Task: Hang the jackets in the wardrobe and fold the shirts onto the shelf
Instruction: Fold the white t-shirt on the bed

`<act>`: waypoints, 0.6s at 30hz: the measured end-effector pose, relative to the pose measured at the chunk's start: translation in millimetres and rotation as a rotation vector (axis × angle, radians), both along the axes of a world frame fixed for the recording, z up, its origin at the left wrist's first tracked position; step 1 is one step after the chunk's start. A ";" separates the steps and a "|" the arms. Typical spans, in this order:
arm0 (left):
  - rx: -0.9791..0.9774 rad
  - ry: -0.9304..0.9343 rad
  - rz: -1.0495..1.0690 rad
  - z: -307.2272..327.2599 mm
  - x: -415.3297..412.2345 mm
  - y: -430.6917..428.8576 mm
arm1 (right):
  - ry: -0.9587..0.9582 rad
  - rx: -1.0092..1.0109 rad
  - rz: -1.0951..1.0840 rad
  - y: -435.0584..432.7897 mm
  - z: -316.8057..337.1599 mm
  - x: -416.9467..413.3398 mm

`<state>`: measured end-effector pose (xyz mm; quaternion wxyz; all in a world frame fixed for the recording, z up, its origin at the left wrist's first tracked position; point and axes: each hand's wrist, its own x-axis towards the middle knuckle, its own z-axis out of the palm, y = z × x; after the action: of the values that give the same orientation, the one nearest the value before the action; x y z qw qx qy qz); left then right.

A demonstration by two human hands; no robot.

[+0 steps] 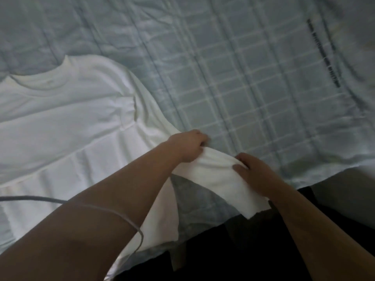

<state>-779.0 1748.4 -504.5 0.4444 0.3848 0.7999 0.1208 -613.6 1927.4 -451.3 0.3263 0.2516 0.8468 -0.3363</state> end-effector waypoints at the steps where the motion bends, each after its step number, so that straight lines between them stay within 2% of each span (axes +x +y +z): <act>1: 0.034 0.023 0.064 5.3 -5.0 10.9 | 0.013 0.002 0.013 15.4 0.8 -5.7; 5: 0.173 0.207 0.310 26.1 -31.5 57.3 | 0.032 0.052 0.081 77.4 -0.8 -37.9; 11: 0.147 0.282 0.487 25.3 -70.6 112.1 | 0.179 0.036 -0.011 152.9 -3.3 -102.6; 15: 0.204 0.337 0.450 11.5 -86.4 139.9 | 0.212 0.136 -0.060 192.6 -29.0 -120.0; 18: 0.191 0.337 0.420 -4.2 -88.5 160.8 | 0.132 0.258 -0.033 216.9 -40.1 -122.9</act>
<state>-867.5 1909.3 -508.7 0.2321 0.2656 0.9097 0.2193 -736.5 2144.2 -491.4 0.2294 0.2826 0.8984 -0.2456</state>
